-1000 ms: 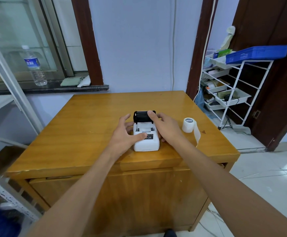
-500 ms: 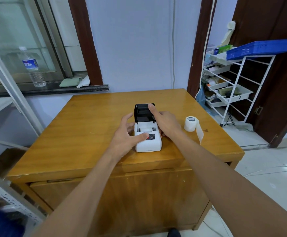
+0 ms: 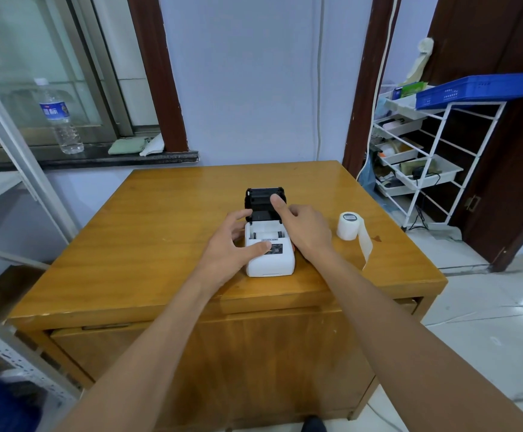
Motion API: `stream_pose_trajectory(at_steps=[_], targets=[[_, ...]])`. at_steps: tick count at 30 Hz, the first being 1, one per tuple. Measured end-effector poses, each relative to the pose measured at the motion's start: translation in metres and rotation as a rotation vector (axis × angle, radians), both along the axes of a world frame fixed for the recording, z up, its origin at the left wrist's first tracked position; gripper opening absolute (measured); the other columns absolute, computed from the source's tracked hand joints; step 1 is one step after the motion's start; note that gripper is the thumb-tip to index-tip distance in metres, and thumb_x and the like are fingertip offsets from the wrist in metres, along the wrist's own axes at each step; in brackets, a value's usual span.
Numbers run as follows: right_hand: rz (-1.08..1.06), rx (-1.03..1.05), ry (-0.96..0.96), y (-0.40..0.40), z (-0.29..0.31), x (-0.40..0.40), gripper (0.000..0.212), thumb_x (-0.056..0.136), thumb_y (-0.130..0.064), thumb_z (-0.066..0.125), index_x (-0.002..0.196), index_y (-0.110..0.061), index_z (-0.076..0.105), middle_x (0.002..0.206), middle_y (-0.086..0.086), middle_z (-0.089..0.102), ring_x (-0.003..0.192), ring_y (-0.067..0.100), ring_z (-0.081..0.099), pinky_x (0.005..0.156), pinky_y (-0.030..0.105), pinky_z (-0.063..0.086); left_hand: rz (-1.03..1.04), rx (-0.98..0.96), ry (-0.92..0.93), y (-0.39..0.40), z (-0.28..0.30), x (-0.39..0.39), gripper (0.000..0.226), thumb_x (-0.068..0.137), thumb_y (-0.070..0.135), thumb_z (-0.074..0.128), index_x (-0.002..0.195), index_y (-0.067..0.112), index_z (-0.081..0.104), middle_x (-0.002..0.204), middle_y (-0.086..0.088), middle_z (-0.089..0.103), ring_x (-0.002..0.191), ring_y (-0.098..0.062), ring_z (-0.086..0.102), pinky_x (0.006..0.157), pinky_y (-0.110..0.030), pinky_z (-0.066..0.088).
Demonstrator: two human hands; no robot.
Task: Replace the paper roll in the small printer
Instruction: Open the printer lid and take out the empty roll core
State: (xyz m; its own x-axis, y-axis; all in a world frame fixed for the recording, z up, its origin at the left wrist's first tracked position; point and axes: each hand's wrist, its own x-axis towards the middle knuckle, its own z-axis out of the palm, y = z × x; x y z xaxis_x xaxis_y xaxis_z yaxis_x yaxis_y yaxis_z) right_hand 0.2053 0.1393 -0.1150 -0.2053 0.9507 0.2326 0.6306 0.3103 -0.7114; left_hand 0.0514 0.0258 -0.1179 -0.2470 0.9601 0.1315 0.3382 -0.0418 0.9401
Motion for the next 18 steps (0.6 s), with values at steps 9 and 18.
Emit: stream_pose_trajectory(at_steps=[9, 18], targets=[[0.001, 0.004, 0.118, 0.000, -0.007, 0.005, 0.062, 0.096, -0.078, 0.041, 0.108, -0.022, 0.066, 0.091, -0.007, 0.068, 0.087, 0.014, 0.064, 0.077, 0.039, 0.053, 0.019, -0.021, 0.061, 0.002, -0.002, -0.001, 0.037, 0.083, 0.037, 0.086, 0.116, 0.029, 0.071, 0.129, 0.011, 0.067, 0.124, -0.008, 0.058, 0.092, -0.022, 0.049], [0.172, 0.002, 0.329, -0.015, -0.003, 0.013, 0.030, 0.100, -0.047, 0.064, 0.088, -0.023, 0.079, 0.072, 0.002, 0.076, 0.059, 0.014, 0.064, 0.062, 0.034, 0.049, 0.032, 0.010, 0.096, 0.005, -0.007, -0.002, 0.018, 0.091, 0.041, 0.077, 0.106, 0.032, 0.074, 0.124, 0.011, 0.070, 0.119, -0.007, 0.060, 0.096, -0.029, 0.050]])
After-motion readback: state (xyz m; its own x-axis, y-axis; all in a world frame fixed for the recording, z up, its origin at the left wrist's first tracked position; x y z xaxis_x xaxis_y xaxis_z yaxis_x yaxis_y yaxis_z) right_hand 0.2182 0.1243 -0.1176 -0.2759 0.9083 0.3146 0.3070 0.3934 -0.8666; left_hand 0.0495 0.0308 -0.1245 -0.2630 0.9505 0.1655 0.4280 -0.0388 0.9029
